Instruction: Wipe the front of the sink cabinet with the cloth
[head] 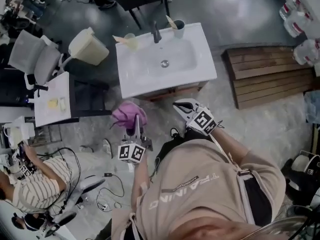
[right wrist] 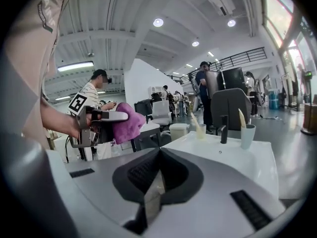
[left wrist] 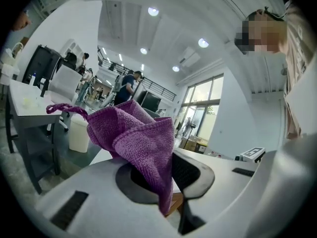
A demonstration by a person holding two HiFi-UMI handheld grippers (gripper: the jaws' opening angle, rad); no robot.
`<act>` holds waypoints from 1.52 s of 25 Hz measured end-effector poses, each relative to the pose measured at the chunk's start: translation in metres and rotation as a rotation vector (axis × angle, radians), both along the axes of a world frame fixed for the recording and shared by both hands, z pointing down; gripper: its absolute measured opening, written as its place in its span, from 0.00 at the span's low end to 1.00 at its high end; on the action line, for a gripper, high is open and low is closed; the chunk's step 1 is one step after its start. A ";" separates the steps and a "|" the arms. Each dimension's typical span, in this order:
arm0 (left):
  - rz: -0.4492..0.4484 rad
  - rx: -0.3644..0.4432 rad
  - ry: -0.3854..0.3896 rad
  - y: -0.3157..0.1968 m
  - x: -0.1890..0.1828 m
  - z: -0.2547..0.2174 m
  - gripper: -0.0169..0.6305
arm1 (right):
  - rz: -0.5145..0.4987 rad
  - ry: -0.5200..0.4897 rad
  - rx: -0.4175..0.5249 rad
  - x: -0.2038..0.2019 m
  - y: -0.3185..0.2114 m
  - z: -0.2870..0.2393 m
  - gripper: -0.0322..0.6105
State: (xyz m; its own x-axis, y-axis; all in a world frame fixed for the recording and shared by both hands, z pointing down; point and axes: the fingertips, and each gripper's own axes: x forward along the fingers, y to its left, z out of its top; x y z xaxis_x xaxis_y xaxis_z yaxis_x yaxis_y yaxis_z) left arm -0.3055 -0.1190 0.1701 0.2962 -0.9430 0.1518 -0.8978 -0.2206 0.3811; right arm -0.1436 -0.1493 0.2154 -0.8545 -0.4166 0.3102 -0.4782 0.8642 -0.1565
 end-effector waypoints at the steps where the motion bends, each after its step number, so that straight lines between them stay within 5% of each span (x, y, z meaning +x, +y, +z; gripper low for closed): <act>1: 0.009 0.007 0.005 -0.002 0.001 -0.001 0.11 | 0.012 0.007 -0.001 0.001 0.002 -0.001 0.07; 7: 0.151 0.061 0.030 -0.021 0.018 -0.010 0.11 | 0.186 0.022 -0.002 0.028 0.018 -0.014 0.07; 15: 0.251 0.036 0.053 -0.003 0.019 0.012 0.11 | 0.362 -0.040 -0.083 0.049 0.064 -0.015 0.07; 27: 0.105 -0.003 -0.010 0.053 0.038 0.010 0.11 | 0.228 -0.076 -0.097 0.087 0.109 -0.022 0.07; 35: 0.069 -0.044 -0.082 0.048 0.049 0.051 0.11 | 0.182 -0.009 -0.105 0.120 0.101 0.044 0.07; 38: 0.038 -0.057 -0.091 0.040 0.044 0.080 0.11 | 0.161 -0.059 -0.119 0.113 0.084 0.063 0.07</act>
